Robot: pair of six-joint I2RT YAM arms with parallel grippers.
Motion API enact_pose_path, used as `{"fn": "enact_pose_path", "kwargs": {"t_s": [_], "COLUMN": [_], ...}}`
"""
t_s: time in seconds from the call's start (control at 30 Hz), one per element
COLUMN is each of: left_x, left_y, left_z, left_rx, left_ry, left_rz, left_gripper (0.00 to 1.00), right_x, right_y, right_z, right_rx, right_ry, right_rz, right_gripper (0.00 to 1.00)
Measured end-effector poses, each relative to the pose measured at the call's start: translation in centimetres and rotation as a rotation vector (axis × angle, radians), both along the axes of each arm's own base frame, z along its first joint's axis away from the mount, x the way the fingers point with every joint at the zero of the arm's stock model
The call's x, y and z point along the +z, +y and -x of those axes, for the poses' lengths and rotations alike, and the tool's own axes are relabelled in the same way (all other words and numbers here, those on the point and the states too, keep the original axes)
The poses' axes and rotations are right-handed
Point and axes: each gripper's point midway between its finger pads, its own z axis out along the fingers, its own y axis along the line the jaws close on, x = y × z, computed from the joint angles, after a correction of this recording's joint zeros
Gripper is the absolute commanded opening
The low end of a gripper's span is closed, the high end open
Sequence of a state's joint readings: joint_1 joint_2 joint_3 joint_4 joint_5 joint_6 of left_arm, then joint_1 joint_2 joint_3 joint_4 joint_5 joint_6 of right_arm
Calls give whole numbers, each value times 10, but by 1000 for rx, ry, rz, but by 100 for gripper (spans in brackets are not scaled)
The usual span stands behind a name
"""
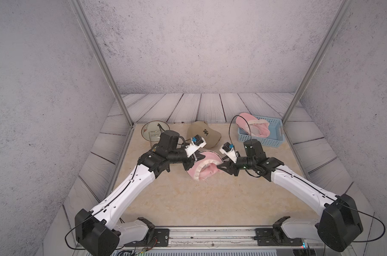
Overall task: Turn the baseball cap inside out
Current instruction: Turn over the baseball cap.
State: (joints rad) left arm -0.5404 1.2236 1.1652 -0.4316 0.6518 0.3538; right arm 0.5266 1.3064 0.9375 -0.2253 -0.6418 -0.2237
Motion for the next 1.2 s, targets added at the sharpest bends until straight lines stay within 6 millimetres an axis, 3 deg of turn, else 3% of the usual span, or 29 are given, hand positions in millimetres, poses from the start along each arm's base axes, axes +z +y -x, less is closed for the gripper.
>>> {"fn": "enact_pose_path", "kwargs": {"t_s": [0.4,0.63,0.7,0.87,0.97,1.2], "left_x": [15,20,22,27,28,21], "left_y": [16,12,11,8,9,14], "left_z": [-3,2,3,7,4,-9], "left_rx": [64,39,27,-1,19,130], "left_ry": [-56,-38,-34,-23,-12,60], "left_rz": [-2,35,48,78,86,106], "left_gripper": [0,0,0,0,0,0], "right_x": [-8,-17,-18,-19,-22,-23], "right_y": [4,7,8,8,7,-12], "right_z": [18,23,22,19,10,-44], "right_rx": [118,157,159,145,95,-268], "right_ry": [1,49,55,61,45,21], "right_rz": [-8,-16,-18,-21,-12,58], "right_gripper": [41,39,34,11,1,0]}}
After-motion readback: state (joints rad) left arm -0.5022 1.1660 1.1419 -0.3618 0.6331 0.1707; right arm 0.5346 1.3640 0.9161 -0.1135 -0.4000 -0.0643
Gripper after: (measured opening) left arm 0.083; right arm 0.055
